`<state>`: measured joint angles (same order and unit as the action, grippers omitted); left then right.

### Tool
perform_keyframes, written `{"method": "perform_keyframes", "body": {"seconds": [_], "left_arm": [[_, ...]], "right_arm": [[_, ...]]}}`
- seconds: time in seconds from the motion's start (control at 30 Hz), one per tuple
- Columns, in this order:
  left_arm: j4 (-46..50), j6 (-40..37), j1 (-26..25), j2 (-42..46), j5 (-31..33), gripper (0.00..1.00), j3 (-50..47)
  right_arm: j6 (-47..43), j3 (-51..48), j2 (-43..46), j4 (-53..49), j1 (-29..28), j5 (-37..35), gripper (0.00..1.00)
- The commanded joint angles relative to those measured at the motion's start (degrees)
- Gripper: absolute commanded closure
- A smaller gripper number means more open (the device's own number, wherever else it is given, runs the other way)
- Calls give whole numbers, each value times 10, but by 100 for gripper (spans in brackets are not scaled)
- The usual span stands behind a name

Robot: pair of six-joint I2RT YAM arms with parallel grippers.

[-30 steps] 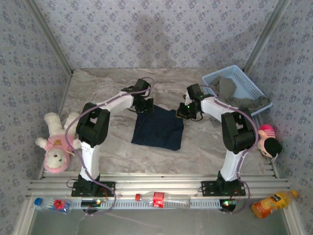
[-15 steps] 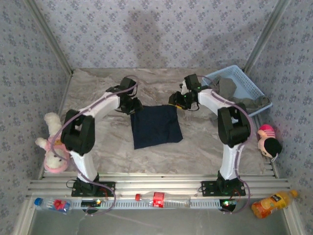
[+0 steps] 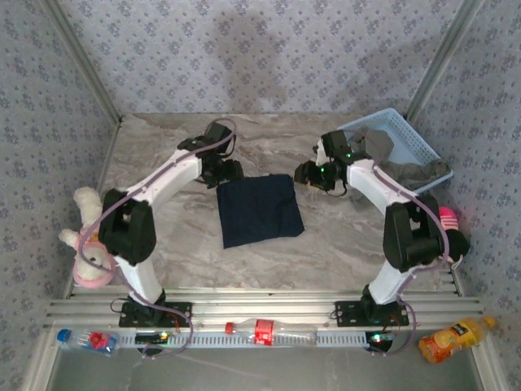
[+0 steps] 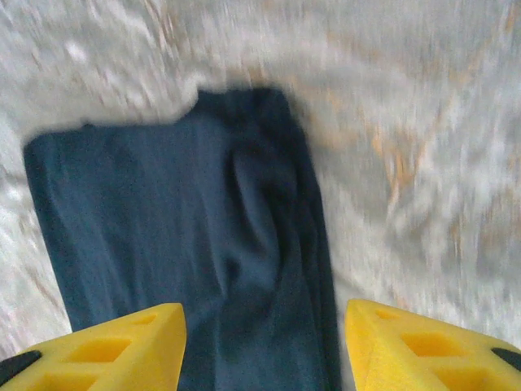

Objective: Fold and stack the mixed laundry pile

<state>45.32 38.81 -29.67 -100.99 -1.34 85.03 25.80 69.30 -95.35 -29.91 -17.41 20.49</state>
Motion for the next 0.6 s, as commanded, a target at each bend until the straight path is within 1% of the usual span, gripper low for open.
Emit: {"method": "perform_keyframes", "body": {"seconds": [0.0, 0.1, 0.2, 0.27, 0.3, 0.33, 0.4, 0.47, 0.57], "left_arm": [[24, 5, -31, 61, -5, 39, -90], [-43, 43, -59, 99, -48, 43, -186], [-110, 85, -76, 102, -72, 43, -247], [-146, 102, -79, 94, -65, 45, -276], [-153, 105, -80, 88, -58, 47, -286], [-154, 106, -80, 81, -46, 48, -294], [-142, 100, -77, 65, -27, 51, -302], [-125, 86, -72, 46, 3, 54, -308], [-107, 65, -49, 16, 20, 55, -316]], "right_arm": [[-17, -71, 29, -43, -26, 18, 45], [3, -132, 53, -24, -45, 43, 43], [34, -180, 57, 21, -51, 80, 36], [48, -198, 51, 58, -56, 89, 35], [52, -202, 47, 71, -57, 91, 37], [58, -203, 41, 82, -57, 94, 42], [60, -198, 31, 75, -57, 89, 71], [47, -199, 46, 56, -51, 62, 100], [23, -203, 73, 27, -19, 37, 100]]}}
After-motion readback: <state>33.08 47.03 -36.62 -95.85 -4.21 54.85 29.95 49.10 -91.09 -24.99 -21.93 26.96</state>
